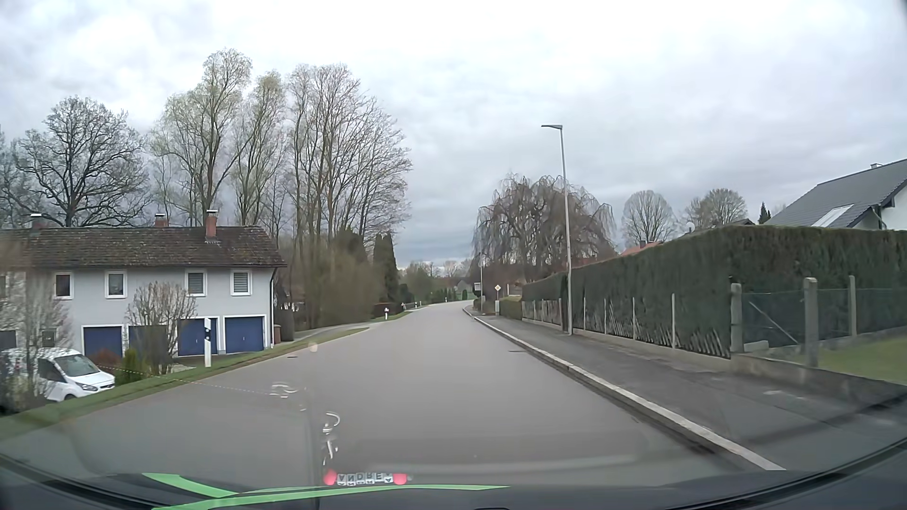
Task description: Follow the waypoints while adhering to traffic rules and regulations
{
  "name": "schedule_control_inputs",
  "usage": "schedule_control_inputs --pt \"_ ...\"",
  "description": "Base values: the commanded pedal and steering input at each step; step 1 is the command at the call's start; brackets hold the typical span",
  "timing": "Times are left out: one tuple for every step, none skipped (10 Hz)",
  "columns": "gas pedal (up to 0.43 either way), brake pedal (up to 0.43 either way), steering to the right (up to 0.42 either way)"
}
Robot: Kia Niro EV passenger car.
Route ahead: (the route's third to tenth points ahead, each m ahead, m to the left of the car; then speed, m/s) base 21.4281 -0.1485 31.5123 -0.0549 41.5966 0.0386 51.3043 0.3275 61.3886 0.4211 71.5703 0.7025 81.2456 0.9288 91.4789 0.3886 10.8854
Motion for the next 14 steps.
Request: schedule_control_inputs --pt "0.079 0.0 0.0" --pt "0.079 0.0 0.0" --pt "0.067 0.0 0.0" --pt "0.067 0.0 0.0" --pt "0.067 0.0 0.0" --pt "0.067 0.0 0.0" --pt "0.059 0.0 0.0" --pt "0.059 0.0 0.0" --pt "0.059 0.0 0.0" --pt "0.059 0.0 0.0" --pt "0.059 0.0 0.0" --pt "0.059 0.0 0.0" --pt "0.059 0.0 0.0" --pt "0.059 0.0 0.0"
